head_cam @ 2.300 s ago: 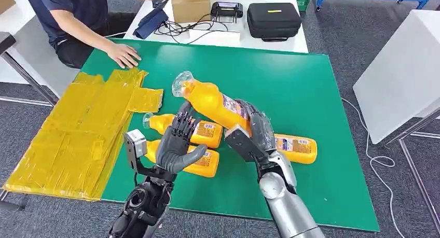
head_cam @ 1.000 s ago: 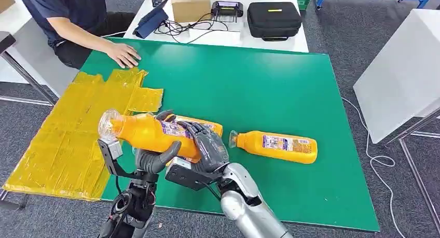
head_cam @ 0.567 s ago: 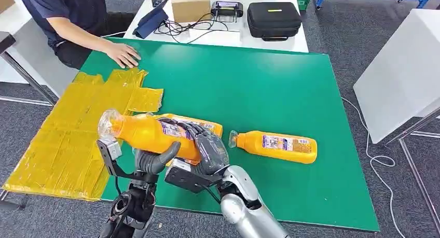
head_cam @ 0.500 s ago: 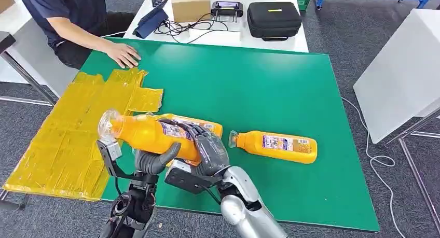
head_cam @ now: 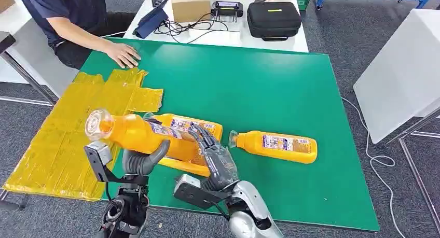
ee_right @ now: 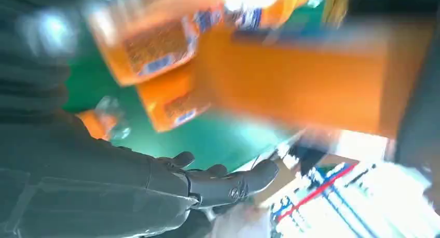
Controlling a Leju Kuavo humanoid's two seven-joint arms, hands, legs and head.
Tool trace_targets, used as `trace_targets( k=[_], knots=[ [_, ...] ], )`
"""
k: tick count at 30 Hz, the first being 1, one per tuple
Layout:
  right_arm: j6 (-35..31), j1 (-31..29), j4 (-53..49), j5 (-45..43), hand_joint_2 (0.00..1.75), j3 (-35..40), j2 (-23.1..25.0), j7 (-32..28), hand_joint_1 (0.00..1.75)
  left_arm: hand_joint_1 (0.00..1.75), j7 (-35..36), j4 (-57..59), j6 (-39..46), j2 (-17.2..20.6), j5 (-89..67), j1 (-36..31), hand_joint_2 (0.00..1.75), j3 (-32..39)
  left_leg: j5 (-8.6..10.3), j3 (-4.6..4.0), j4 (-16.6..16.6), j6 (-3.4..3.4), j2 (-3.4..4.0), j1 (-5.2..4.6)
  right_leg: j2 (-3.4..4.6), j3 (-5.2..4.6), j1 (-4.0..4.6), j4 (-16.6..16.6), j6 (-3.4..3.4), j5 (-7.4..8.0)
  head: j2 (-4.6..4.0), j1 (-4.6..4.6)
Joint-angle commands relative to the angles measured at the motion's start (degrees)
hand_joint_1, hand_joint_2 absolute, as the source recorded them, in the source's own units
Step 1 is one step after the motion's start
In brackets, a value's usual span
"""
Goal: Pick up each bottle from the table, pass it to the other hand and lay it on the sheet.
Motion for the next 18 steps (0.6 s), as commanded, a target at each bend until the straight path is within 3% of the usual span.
trace_targets(
  k=[1, 3, 4, 6, 10, 12, 18],
  knots=[
    [1.03, 8.59, -14.30, -2.02, 0.00, -8.10, -4.96, -1.63, 0.00, 1.75, -1.40, -1.54, -0.95, 2.13, -7.89, 5.42, 1.75, 17.61, -0.15, 0.39, -0.13, -0.12, 0.14, 0.04, 0.24, 0.38, 0.02, -0.17, -0.09, -0.10, 0.02, 0.00],
    [0.72, 10.62, -15.56, -2.05, 0.00, -8.36, -5.52, -2.50, 0.00, 1.75, -1.92, -1.13, 17.41, 2.81, -37.78, 3.15, 1.75, 19.61, -0.13, 0.21, -0.05, -0.10, 0.06, 0.07, 0.15, 0.22, 0.06, -0.10, -0.07, -0.07, 0.00, 0.00],
    [0.74, 10.93, -15.88, -2.16, 0.00, -8.13, -5.85, -2.73, 0.00, 1.75, -0.39, -0.57, 21.14, 3.38, -45.13, 2.03, 1.75, 19.87, -0.15, 0.32, -0.05, -0.15, -0.06, 0.08, 0.06, 0.36, 0.07, -0.11, -0.11, -0.14, 0.00, -0.02],
    [0.86, 11.01, -16.03, -2.30, 0.00, -7.79, -6.06, -2.79, 0.00, 1.75, 1.16, 0.04, 22.77, 4.34, -49.63, 1.08, 1.75, 20.23, -0.10, 0.22, -0.04, -0.14, -0.11, 0.11, -0.01, 0.25, 0.09, -0.10, -0.12, -0.12, 0.02, 0.00],
    [1.30, 9.71, -14.27, -4.90, 0.00, -5.01, -7.52, -3.66, 0.00, 1.75, 6.68, 14.35, 31.61, 12.72, -64.26, -3.98, 1.75, 18.95, -0.03, 0.29, -0.19, -0.18, -0.12, 0.05, -0.01, 0.26, 0.03, -0.15, -0.13, -0.07, 0.00, 0.00],
    [1.15, 8.97, -13.60, -5.65, 0.00, -3.73, -8.06, -3.70, 0.00, 1.75, 7.58, 19.44, 36.28, 14.64, -69.54, -5.31, 1.75, 18.95, -0.03, 0.28, -0.21, -0.18, 0.01, 0.07, 0.12, 0.19, 0.05, -0.17, -0.13, -0.03, 0.02, 0.02],
    [1.13, 8.99, -13.91, -6.21, 0.00, -3.34, -8.44, -3.59, 0.00, 1.75, 8.71, 19.75, 36.24, 14.69, -70.86, -5.24, 1.75, 18.59, -0.05, 0.35, -0.14, -0.28, -0.01, 0.14, 0.13, 0.28, 0.11, -0.12, -0.23, -0.03, 0.00, 0.00]
  ],
)
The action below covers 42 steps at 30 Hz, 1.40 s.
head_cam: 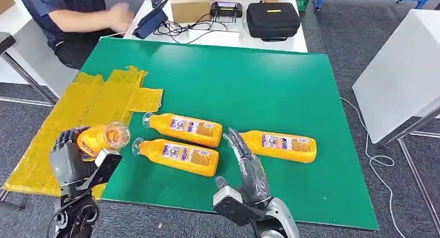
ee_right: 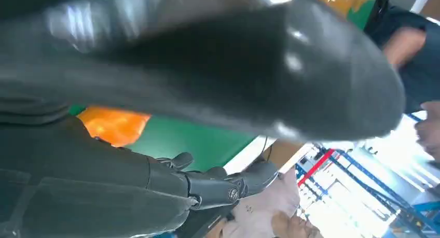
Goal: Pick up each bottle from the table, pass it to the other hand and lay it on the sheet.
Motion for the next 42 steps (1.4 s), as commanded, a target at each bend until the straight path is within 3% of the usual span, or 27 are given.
trace_targets(
  k=[1, 6, 13, 14, 15, 22, 23, 24, 42],
  knots=[
    [0.20, -1.31, 0.51, -1.05, 0.00, 2.27, -3.56, 0.04, 0.00, 1.75, 2.47, 11.04, 0.56, 4.64, -3.71, -3.74, 1.75, 0.09, -0.05, 0.21, -0.08, -0.07, -0.02, 0.05, 0.07, 0.24, 0.03, -0.11, -0.06, -0.05, -0.02, 0.00],
    [1.23, -3.37, 2.06, -2.70, 0.00, 2.83, -2.86, 0.31, 0.00, 1.75, 5.49, 22.88, 2.27, 6.93, -10.51, -10.11, 1.75, -2.85, 0.00, 0.17, -0.08, -0.07, -0.09, 0.03, 0.00, 0.23, 0.01, -0.09, -0.07, -0.05, -0.02, 0.02],
    [1.66, -4.22, 2.55, -2.96, 0.00, 3.14, -2.95, 0.49, 0.00, 1.75, 6.79, 26.14, 2.27, 7.34, -13.30, -11.90, 1.75, -3.11, 0.00, 0.12, -0.05, -0.07, -0.03, 0.03, 0.05, 0.14, 0.02, -0.07, -0.10, 0.01, -0.02, 0.00],
    [2.13, -4.92, 3.06, -3.31, 0.00, 3.37, -2.94, 0.49, 0.00, 1.75, 7.59, 29.25, 2.27, 7.81, -14.14, -13.49, 1.75, -3.55, -0.08, 0.39, -0.09, -0.17, -0.02, 0.09, 0.15, 0.44, 0.07, -0.14, -0.18, -0.07, 0.00, 0.02],
    [2.66, -5.87, 3.96, -3.73, 0.00, 3.56, -2.72, 0.40, 0.00, 1.75, 9.02, 32.53, 2.27, 8.45, -16.54, -15.26, 1.75, -4.06, 0.03, 0.11, -0.06, -0.08, -0.02, 0.04, 0.05, 0.14, 0.04, -0.07, -0.10, 0.02, -0.02, 0.00],
    [3.76, -10.61, 10.22, -5.53, 0.00, 4.25, -1.50, -0.82, 0.00, 1.75, 12.58, 44.51, 2.27, 8.90, -23.38, -21.34, 1.75, -5.36, 0.03, 0.22, -0.08, -0.13, 0.00, 0.09, 0.10, 0.27, 0.09, -0.10, -0.14, 0.02, -0.02, 0.02],
    [3.90, -10.86, 10.60, -5.75, 0.00, 4.39, -1.58, -1.04, 0.00, 0.66, 13.85, 46.59, 2.27, 9.13, -24.17, -22.15, 1.75, -5.64, 0.04, 0.15, -0.06, -0.10, -0.01, 0.07, 0.07, 0.19, 0.07, -0.07, -0.11, 0.03, -0.02, 0.00],
    [4.06, -10.97, 11.02, -6.00, 0.00, 4.63, -1.90, -1.44, 0.00, 0.00, 15.30, 48.91, 2.27, 9.30, -24.56, -22.62, 1.75, -5.52, 0.03, 0.26, -0.09, -0.14, -0.02, 0.09, 0.11, 0.32, 0.08, -0.11, -0.15, 0.02, -0.02, 0.02],
    [3.68, -12.48, 14.93, -7.73, 0.00, 4.38, -2.00, -2.69, 0.00, 0.00, 14.60, 55.54, 0.93, 9.31, -21.47, -25.68, 1.75, -4.66, 0.20, 0.29, -0.09, -0.33, 0.05, 0.14, 0.14, 0.30, 0.11, 0.02, -0.20, 0.07, -0.02, 0.00]
  ],
)
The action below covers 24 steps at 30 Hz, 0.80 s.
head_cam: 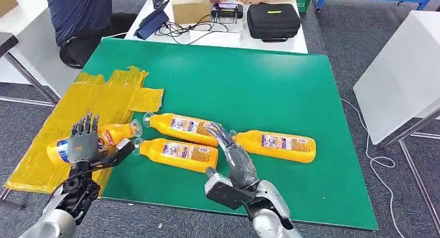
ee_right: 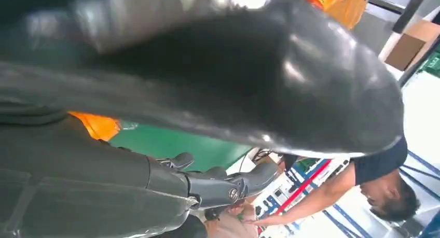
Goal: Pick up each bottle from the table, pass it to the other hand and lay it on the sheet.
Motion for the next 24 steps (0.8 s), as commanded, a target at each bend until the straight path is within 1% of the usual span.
trace_targets(
  k=[1, 3, 5, 8, 9, 11, 16, 17, 18, 19, 20, 21, 23, 24],
  knots=[
    [-0.19, -2.08, 5.02, -0.73, 0.00, 0.54, -0.97, -0.60, 0.00, 0.00, -0.43, 6.65, 0.46, 0.71, 1.02, -0.98, 1.75, -0.99, -0.01, 0.22, -0.10, -0.09, 0.17, 0.01, 0.28, 0.17, 0.00, -0.08, -0.07, 0.02, 0.00, 0.00],
    [-0.19, -2.16, 5.36, -0.87, 0.00, 0.39, -0.93, -0.84, 0.00, 0.00, -0.82, 6.62, 0.52, 0.86, 2.03, -0.80, 1.75, -0.75, -0.03, 0.31, -0.13, -0.14, 0.21, 0.05, 0.37, 0.26, 0.03, -0.09, -0.11, 0.01, 0.02, 0.00],
    [-0.19, -2.03, 5.53, -0.88, 0.00, 0.24, -0.80, -0.91, 0.00, 0.00, -1.31, 6.64, 0.71, 1.07, 2.64, -0.64, 1.75, -0.73, -0.01, 0.25, -0.07, -0.08, 0.16, 0.01, 0.25, 0.19, 0.00, 0.01, -0.06, 0.01, 0.00, 0.00],
    [-0.09, -1.58, 5.80, -0.62, 0.00, 0.15, -0.78, -1.10, 0.00, 0.00, -2.71, 6.46, 1.29, 1.27, 4.17, 0.03, 1.75, -0.38, -0.02, 0.33, -0.11, -0.12, 0.23, 0.03, 0.35, 0.23, 0.03, -0.02, -0.09, 0.03, 0.00, 0.00],
    [-0.07, -1.40, 5.95, -0.37, 0.00, -0.04, -0.65, -1.26, 0.00, 0.00, -3.38, 6.12, 1.44, 1.29, 4.83, 0.40, 1.75, -0.39, -0.01, 0.29, -0.07, -0.08, 0.18, 0.01, 0.26, 0.19, 0.01, 0.04, -0.05, 0.02, 0.02, 0.00],
    [-0.01, -1.26, 6.04, 0.02, 0.00, -0.22, -0.50, -1.49, 0.00, 0.00, -4.44, 5.63, 1.60, 1.28, 5.59, 0.75, 1.75, -0.64, -0.03, 0.39, -0.14, -0.12, 0.25, 0.02, 0.39, 0.26, 0.01, -0.02, -0.09, 0.02, 0.02, 0.00],
    [-0.01, -1.26, 6.04, 0.02, 0.00, -0.22, -0.50, -1.49, 0.00, 0.00, -4.44, 5.63, 1.60, 1.28, 5.59, 0.75, 1.75, -0.64, -0.02, 0.31, -0.09, -0.07, 0.18, 0.00, 0.27, 0.19, -0.01, 0.07, -0.05, 0.01, 0.00, 0.00],
    [0.12, -1.29, 5.83, 0.23, 0.00, -0.41, -0.47, -1.62, 0.00, 0.00, -6.10, 5.05, 1.33, 1.20, 7.15, 0.81, 1.75, -0.95, -0.08, 0.50, -0.17, -0.16, 0.30, 0.05, 0.49, 0.37, 0.04, -0.07, -0.12, -0.01, 0.02, 0.00],
    [0.21, -1.29, 5.70, 0.36, 0.00, -0.44, -0.44, -1.70, 0.00, 0.00, -7.67, 4.53, 1.15, 1.04, 8.59, 0.92, 1.75, -1.09, -0.02, 0.32, -0.08, -0.07, 0.18, 0.01, 0.28, 0.21, 0.00, 0.06, -0.05, 0.01, 0.02, 0.00],
    [0.31, -1.43, 5.66, 0.44, 0.00, -0.29, -0.48, -1.74, 0.00, 0.00, -7.74, 4.06, 1.50, 1.11, 8.23, 1.11, 1.75, -1.72, -0.02, 0.35, -0.11, -0.09, 0.19, 0.00, 0.32, 0.23, -0.01, 0.05, -0.06, 0.01, 0.02, 0.00],
    [0.36, -1.77, 5.71, 0.46, 0.00, 0.09, -0.54, -1.75, 0.00, 0.00, -8.34, 3.19, 1.19, 0.65, 9.46, 1.31, 0.00, -1.72, -0.04, 0.38, -0.11, -0.11, 0.23, 0.01, 0.37, 0.26, 0.00, 0.03, -0.08, 0.00, 0.02, 0.00],
    [0.34, -1.79, 5.54, 0.49, 0.00, 0.23, -0.60, -1.57, 0.00, 0.00, -9.95, 2.55, 0.88, 0.23, 10.79, 1.31, 0.00, -1.70, -0.01, 0.29, -0.07, -0.07, 0.17, -0.01, 0.27, 0.17, -0.02, 0.09, -0.05, 0.01, 0.02, 0.00],
    [0.13, -1.49, 4.98, 0.57, 0.00, 0.54, -1.04, -1.08, 0.00, 0.00, -10.93, 1.61, 1.37, -0.29, 11.41, 1.25, 0.00, -2.51, -0.02, 0.32, -0.09, -0.10, 0.16, 0.00, 0.29, 0.22, 0.00, 0.05, -0.07, 0.00, 0.00, 0.00],
    [-0.07, -1.17, 4.60, 0.52, 0.00, 0.53, -1.22, -0.89, 0.00, 0.00, -11.64, 1.19, 1.31, -0.48, 12.16, 1.23, 0.00, -2.76, 0.01, 0.23, -0.05, -0.06, 0.07, -0.02, 0.15, 0.13, -0.03, 0.11, -0.04, 0.00, 0.00, 0.00]
  ],
)
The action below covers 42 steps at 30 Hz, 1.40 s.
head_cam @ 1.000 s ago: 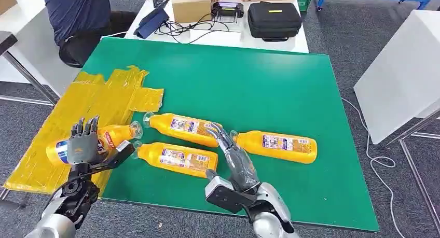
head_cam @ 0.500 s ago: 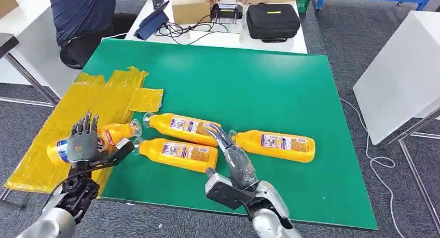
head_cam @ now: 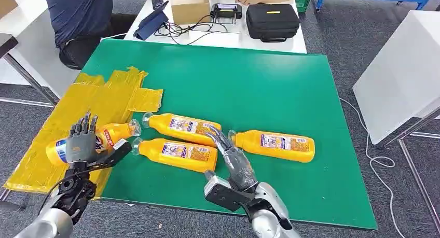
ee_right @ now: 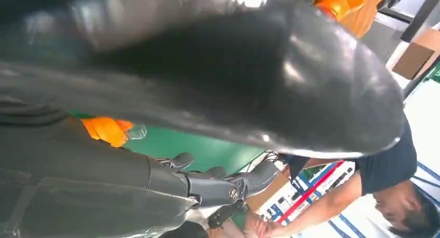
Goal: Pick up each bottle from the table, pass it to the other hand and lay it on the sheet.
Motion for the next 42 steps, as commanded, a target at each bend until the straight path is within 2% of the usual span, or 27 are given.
trace_targets(
  k=[1, 8, 13, 20, 24, 25, 31, 37, 38, 42],
  knots=[
    [-0.17, -1.04, 1.78, 0.10, 0.00, 0.55, -1.27, 0.77, 0.00, 0.00, -4.21, -0.53, 0.45, -1.58, 4.39, 1.52, 0.00, -2.53, -0.04, 0.16, -0.08, -0.07, 0.02, 0.03, 0.13, 0.19, 0.01, -0.13, -0.05, -0.02, 0.00, 0.00],
    [-0.22, -0.95, 1.63, 0.09, 0.00, 0.52, -1.33, 0.83, 0.00, 0.00, -4.53, -0.65, 0.69, -1.52, 4.78, 1.55, 0.00, -2.63, -0.06, 0.13, -0.06, -0.08, 0.03, 0.02, 0.15, 0.16, 0.01, -0.13, -0.06, -0.05, 0.00, 0.00],
    [-0.43, -0.88, 1.36, 0.05, 0.00, 0.41, -0.86, 1.33, 0.00, 0.00, -11.45, -7.27, 0.70, -2.70, 13.52, 3.66, 0.00, -0.01, -0.08, 0.12, -0.04, -0.11, 0.03, 0.04, 0.16, 0.15, 0.03, -0.13, -0.08, -0.06, 0.00, 0.00],
    [0.03, -2.56, 2.93, -0.05, 0.00, 0.57, -0.23, 1.85, 0.00, 0.00, -16.38, -15.26, -0.46, -2.57, 26.49, 7.09, 0.00, -2.55, -0.10, 0.02, 0.01, -0.09, 0.10, 0.05, 0.22, 0.03, 0.04, -0.09, -0.07, -0.05, 0.00, 0.00],
    [-2.02, -4.57, 8.05, 2.47, 0.00, 1.31, -0.09, 3.34, 0.00, 0.00, -20.22, -19.09, 0.39, -3.08, 33.76, 7.98, 0.00, -3.25, -0.04, -0.08, -0.01, -0.06, 0.03, 0.02, 0.11, -0.06, 0.01, -0.08, -0.04, -0.03, 0.02, 0.00],
    [-2.79, -5.45, 10.19, 3.34, 1.75, 1.43, 0.18, 3.95, 0.00, 0.00, -20.34, -19.58, 0.23, -3.13, 34.93, 7.83, 0.00, -3.28, -0.05, -0.06, -0.01, -0.08, 0.05, 0.05, 0.15, -0.03, 0.04, -0.10, -0.05, -0.03, 0.02, 0.02],
    [-5.55, -10.67, 24.91, 12.24, 1.75, 0.71, 2.84, 8.78, 0.00, 0.00, -23.27, -28.74, -5.95, -4.84, 46.63, 8.69, 0.00, -4.15, -0.03, -0.07, -0.01, -0.10, 0.07, 0.08, 0.18, -0.03, 0.08, -0.13, -0.07, 0.01, 0.00, 0.00],
    [-5.31, -11.00, 25.14, 12.93, 1.75, 0.66, 3.26, 9.11, 0.00, 0.00, -22.95, -29.28, -6.44, -5.11, 47.11, 8.54, 0.00, -4.52, -0.01, -0.15, 0.00, -0.04, 0.04, 0.01, 0.10, -0.14, 0.00, -0.05, -0.04, 0.01, 0.00, 0.00],
    [-5.22, -10.82, 24.78, 13.08, 1.75, 0.52, 3.24, 9.19, 0.00, 0.00, -22.96, -29.10, -6.41, -5.05, 47.29, 8.56, 0.00, -4.51, -0.10, 0.06, -0.03, -0.12, 0.08, 0.06, 0.23, 0.10, 0.04, -0.13, -0.10, -0.07, 0.00, 0.02],
    [-4.17, -12.35, 26.91, 17.75, 1.75, 1.04, 4.51, 12.52, 0.00, 0.00, -25.04, -28.38, -7.27, -6.25, 49.53, 6.10, 0.00, -5.75, -0.07, 0.00, -0.01, -0.11, -0.03, 0.06, 0.10, 0.08, 0.05, -0.10, -0.09, -0.07, 0.00, 0.00]
  ],
)
